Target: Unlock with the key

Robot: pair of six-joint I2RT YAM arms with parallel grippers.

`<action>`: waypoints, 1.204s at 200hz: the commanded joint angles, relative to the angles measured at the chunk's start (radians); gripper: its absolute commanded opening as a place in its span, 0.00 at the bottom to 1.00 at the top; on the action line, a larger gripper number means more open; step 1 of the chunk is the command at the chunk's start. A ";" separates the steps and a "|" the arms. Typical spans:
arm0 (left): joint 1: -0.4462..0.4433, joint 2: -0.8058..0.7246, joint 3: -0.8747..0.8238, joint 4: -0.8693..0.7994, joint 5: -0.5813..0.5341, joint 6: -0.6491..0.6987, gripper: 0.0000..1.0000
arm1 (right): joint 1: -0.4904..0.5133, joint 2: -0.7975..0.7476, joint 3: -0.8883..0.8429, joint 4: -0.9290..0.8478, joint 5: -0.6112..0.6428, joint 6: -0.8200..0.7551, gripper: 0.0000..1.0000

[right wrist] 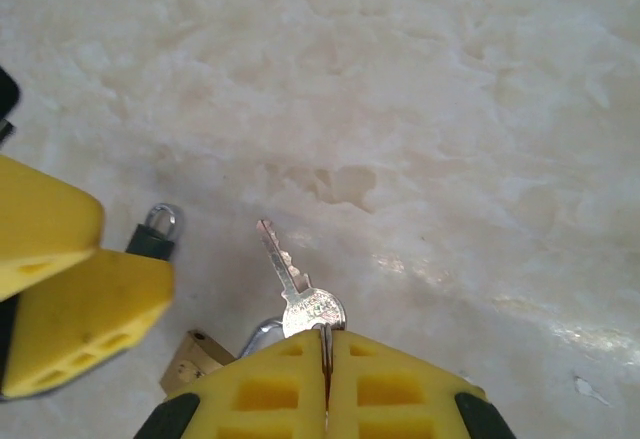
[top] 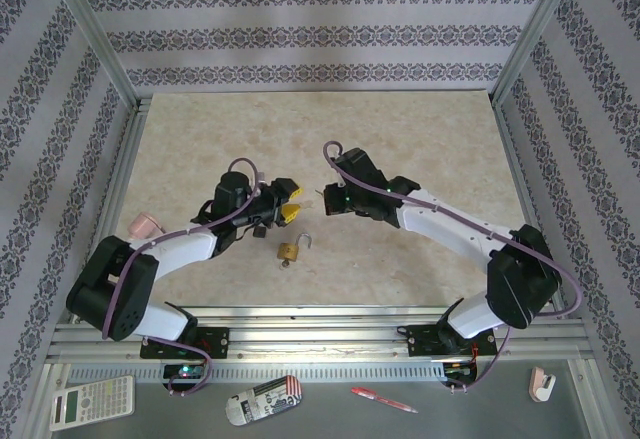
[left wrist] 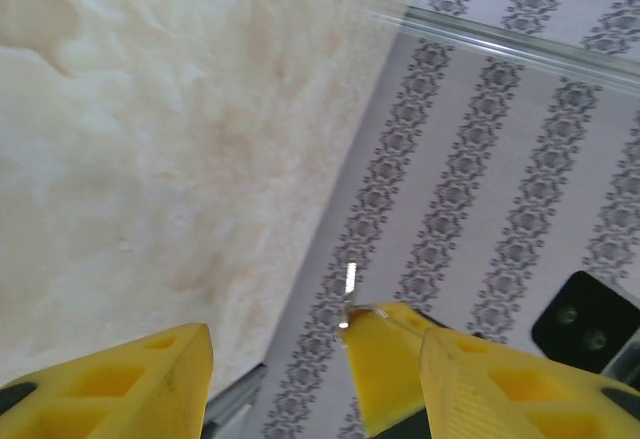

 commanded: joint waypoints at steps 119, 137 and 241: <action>-0.052 0.089 0.071 0.122 -0.063 -0.128 0.23 | 0.096 -0.040 -0.018 0.057 0.045 0.013 0.00; -0.052 0.091 0.066 0.116 -0.063 -0.122 0.15 | 0.099 -0.041 -0.022 0.059 0.049 0.012 0.00; -0.020 0.068 0.082 0.176 -0.067 0.099 0.00 | 0.008 -0.152 -0.163 0.261 -0.157 0.089 0.24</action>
